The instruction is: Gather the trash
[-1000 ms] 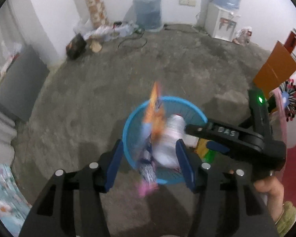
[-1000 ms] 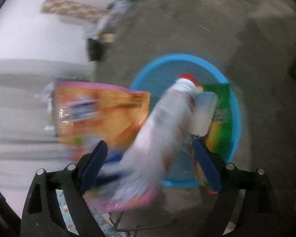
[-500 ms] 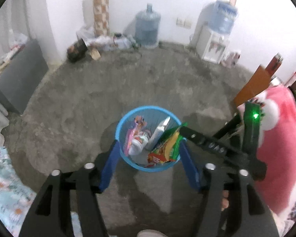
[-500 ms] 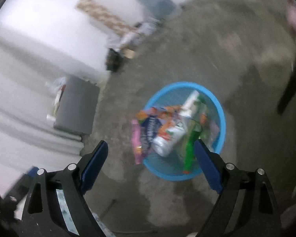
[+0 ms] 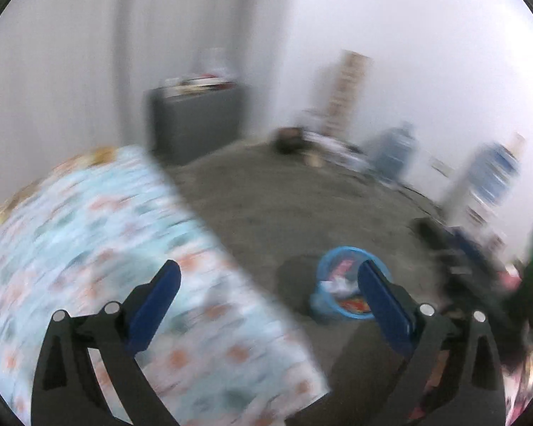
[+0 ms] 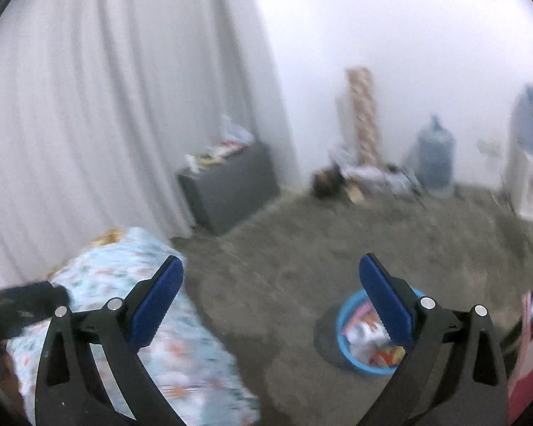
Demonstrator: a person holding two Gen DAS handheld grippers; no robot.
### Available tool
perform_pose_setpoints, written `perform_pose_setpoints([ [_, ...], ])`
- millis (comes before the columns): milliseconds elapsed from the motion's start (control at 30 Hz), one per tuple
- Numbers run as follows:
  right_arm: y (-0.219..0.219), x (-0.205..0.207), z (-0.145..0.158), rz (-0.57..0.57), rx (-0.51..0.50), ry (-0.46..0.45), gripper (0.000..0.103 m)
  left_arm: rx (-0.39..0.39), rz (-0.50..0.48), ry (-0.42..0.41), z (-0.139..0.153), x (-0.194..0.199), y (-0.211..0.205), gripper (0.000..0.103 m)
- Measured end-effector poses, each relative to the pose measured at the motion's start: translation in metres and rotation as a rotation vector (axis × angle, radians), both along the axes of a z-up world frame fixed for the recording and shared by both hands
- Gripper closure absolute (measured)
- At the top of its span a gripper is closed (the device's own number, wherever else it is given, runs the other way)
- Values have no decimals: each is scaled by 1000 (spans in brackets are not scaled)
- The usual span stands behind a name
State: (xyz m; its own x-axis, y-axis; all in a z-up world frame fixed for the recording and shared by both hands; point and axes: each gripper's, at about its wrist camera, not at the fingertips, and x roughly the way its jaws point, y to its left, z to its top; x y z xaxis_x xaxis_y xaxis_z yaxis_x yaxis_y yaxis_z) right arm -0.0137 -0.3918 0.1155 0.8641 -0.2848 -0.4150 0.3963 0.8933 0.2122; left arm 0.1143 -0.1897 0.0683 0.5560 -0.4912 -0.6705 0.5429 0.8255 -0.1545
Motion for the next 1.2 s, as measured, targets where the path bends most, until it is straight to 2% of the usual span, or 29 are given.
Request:
perform_pose_setpoints([
  [100,36,-9,24,55,-81,-15,8,39,186,-43,3,-10,52,5],
  [200,70,-12,37,109,-162,29,8,98,336,-138,7,-29,90,5],
  [267,87,-14,41,148,-200,54,8,116,384,-208,10,-42,102,5],
  [333,102,-18,41,160,-220,60,8,143,409,-236,9,-53,115,5],
  [400,107,-16,35,173,-219,48,8,157,419,-216,5,-58,123,5],
  [467,116,-17,26,181,-213,74,8,148,440,-152,-7,-63,132,5],
  [533,123,-11,11,182,-223,184,8,138,486,-85,-23,-69,140,5],
  [600,127,-9,-4,203,-222,248,8,143,558,-14,-46,-76,145,5],
  [733,138,-17,-25,254,-226,338,8,195,564,69,-76,-84,146,5],
  [800,141,-20,-33,280,-213,373,8,222,557,84,-83,-87,144,5],
  [933,150,-26,-49,288,-216,432,8,228,579,103,-88,-87,150,5],
  [1200,142,-32,-64,261,-219,478,8,255,562,112,-90,-79,144,5],
])
